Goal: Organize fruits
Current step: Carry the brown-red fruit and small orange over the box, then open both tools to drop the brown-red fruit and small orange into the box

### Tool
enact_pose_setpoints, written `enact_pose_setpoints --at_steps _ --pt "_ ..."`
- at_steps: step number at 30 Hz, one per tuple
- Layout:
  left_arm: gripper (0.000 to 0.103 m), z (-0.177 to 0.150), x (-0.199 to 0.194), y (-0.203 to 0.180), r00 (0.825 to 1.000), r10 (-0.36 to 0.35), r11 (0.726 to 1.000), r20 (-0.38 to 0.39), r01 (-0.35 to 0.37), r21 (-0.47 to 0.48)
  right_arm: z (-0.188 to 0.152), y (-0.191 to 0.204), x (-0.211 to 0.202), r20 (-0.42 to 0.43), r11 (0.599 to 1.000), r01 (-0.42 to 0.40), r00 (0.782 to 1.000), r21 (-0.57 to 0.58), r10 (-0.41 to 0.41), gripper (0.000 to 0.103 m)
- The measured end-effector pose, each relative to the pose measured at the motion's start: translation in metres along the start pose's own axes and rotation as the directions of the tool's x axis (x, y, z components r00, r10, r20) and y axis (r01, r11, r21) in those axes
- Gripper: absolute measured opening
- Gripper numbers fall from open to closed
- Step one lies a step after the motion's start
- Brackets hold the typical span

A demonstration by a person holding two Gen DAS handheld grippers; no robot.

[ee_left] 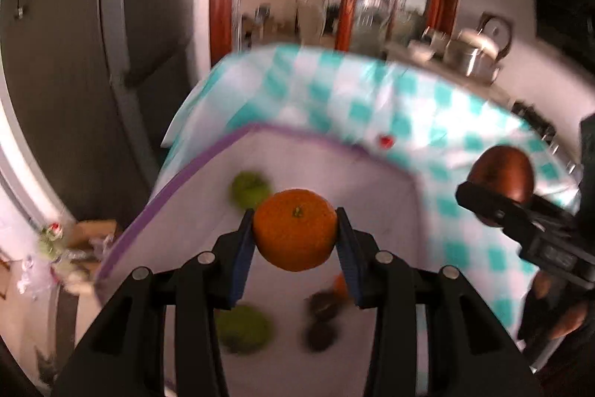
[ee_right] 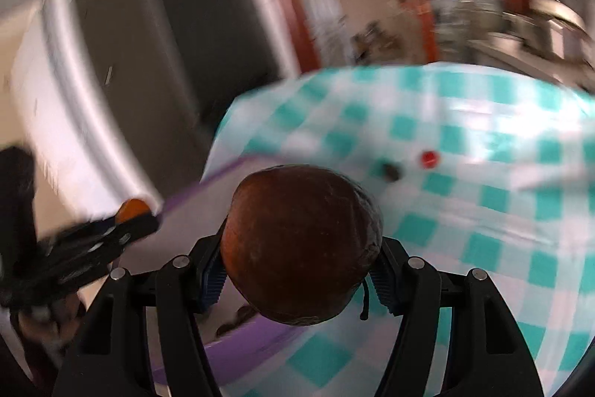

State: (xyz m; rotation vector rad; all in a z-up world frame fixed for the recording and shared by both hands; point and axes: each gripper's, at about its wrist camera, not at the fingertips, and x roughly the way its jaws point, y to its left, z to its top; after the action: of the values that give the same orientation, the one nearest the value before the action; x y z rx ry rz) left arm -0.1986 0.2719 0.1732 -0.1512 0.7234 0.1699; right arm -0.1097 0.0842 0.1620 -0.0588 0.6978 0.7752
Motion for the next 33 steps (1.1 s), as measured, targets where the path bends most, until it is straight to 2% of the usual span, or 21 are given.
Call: enact_pose_setpoints --at_steps 3,5,8,10,13,15,18,20,22,24,26,27,29,30,32,33 --pt "0.042 -0.007 0.025 0.036 0.995 0.046 0.999 -0.089 -0.046 0.003 -0.001 0.031 0.036 -0.125 0.996 0.007 0.992 -0.09 -0.019 0.063" --pt "0.042 -0.013 0.043 0.054 0.987 0.053 0.999 -0.149 -0.053 0.001 -0.004 0.043 0.056 -0.185 0.991 0.011 0.982 -0.134 -0.036 0.063" --pt "0.042 -0.019 0.064 0.066 0.976 0.064 0.998 -0.208 -0.063 0.008 -0.012 0.057 0.085 -0.275 0.983 0.02 0.959 -0.184 -0.071 0.063" --pt "0.042 -0.022 0.071 0.069 0.97 0.065 0.998 -0.235 -0.063 0.016 -0.018 0.062 0.099 -0.342 0.978 0.014 0.936 -0.206 -0.085 0.063" --pt "0.043 -0.021 0.074 0.069 0.963 0.08 0.996 -0.257 -0.07 0.049 -0.027 0.067 0.114 -0.396 0.967 0.044 0.907 -0.25 -0.144 0.064" --pt "0.043 -0.022 0.078 0.069 0.956 0.109 0.993 -0.273 -0.095 0.063 -0.029 0.071 0.122 -0.406 0.946 0.089 0.887 -0.312 -0.218 0.064" --pt "0.043 -0.022 0.079 0.068 0.952 0.108 0.993 -0.286 -0.093 0.066 -0.032 0.074 0.129 -0.419 0.927 0.116 0.867 -0.356 -0.27 0.064" --pt "0.051 -0.022 0.081 0.069 0.952 0.11 0.993 -0.287 -0.096 0.063 -0.034 0.073 0.131 -0.42 0.919 0.126 0.86 -0.374 -0.289 0.065" --pt "0.07 -0.021 0.079 0.071 0.954 0.101 0.995 -0.281 -0.093 0.042 -0.034 0.072 0.13 -0.403 0.92 0.122 0.872 -0.373 -0.279 0.069" --pt "0.079 -0.02 0.074 0.071 0.959 0.096 0.995 -0.266 -0.092 0.029 -0.032 0.071 0.125 -0.389 0.93 0.117 0.885 -0.348 -0.257 0.074" --pt "0.082 -0.019 0.072 0.071 0.961 0.096 0.995 -0.259 -0.093 0.023 -0.028 0.069 0.121 -0.371 0.937 0.111 0.898 -0.332 -0.238 0.074" --pt "0.083 -0.019 0.072 0.071 0.961 0.099 0.995 -0.259 -0.097 0.02 -0.026 0.068 0.115 -0.346 0.941 0.109 0.911 -0.319 -0.223 0.074" --pt "0.083 -0.019 0.068 0.071 0.963 0.111 0.994 -0.244 -0.114 0.005 -0.018 0.066 0.096 -0.265 0.956 0.085 0.95 -0.281 -0.163 0.074" --pt "0.083 -0.017 0.06 0.07 0.971 0.111 0.993 -0.212 -0.116 -0.012 -0.015 0.064 0.085 -0.217 0.964 0.066 0.968 -0.257 -0.125 0.074" --pt "0.084 -0.013 0.041 0.065 0.986 0.11 0.993 -0.122 -0.115 -0.04 -0.008 0.054 0.056 -0.097 0.98 0.034 0.994 -0.194 -0.053 0.074" --pt "0.09 -0.009 0.021 0.058 0.992 0.118 0.991 -0.033 -0.12 -0.056 -0.007 0.045 0.036 -0.008 0.989 0.021 1.0 -0.148 -0.022 0.077"
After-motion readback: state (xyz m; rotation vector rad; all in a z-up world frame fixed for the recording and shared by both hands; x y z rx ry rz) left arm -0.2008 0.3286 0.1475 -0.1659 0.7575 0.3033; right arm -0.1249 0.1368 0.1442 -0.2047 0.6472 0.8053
